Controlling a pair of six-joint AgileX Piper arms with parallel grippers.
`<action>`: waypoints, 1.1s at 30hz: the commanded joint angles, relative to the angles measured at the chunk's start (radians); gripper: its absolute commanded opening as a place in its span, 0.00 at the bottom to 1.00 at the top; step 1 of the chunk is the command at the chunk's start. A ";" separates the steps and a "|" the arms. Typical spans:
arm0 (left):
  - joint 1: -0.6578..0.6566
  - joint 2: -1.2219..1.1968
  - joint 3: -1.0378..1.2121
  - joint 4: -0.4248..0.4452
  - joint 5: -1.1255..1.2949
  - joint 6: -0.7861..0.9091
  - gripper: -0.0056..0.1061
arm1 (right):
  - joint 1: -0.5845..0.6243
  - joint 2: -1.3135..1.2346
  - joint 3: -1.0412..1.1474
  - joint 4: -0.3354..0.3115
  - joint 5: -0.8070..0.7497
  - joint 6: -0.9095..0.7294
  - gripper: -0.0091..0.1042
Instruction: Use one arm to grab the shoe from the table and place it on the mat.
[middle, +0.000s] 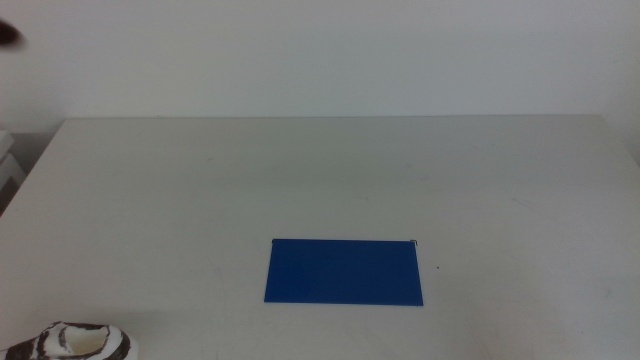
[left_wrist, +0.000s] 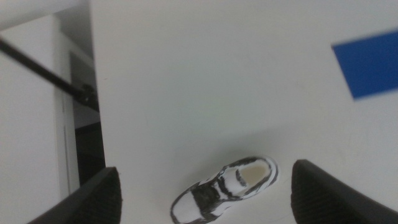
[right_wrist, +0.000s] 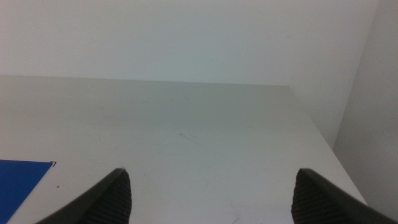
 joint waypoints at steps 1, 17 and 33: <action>0.001 0.039 -0.024 -0.033 0.044 0.098 0.89 | -0.005 -0.021 -0.010 -0.008 -0.079 -0.013 0.67; 0.001 0.152 0.055 -0.070 0.044 0.615 0.89 | -0.005 -0.021 -0.010 -0.008 -0.079 -0.013 0.67; 0.001 0.155 0.298 0.021 0.044 0.756 0.89 | -0.005 -0.021 -0.010 -0.008 -0.079 -0.013 0.67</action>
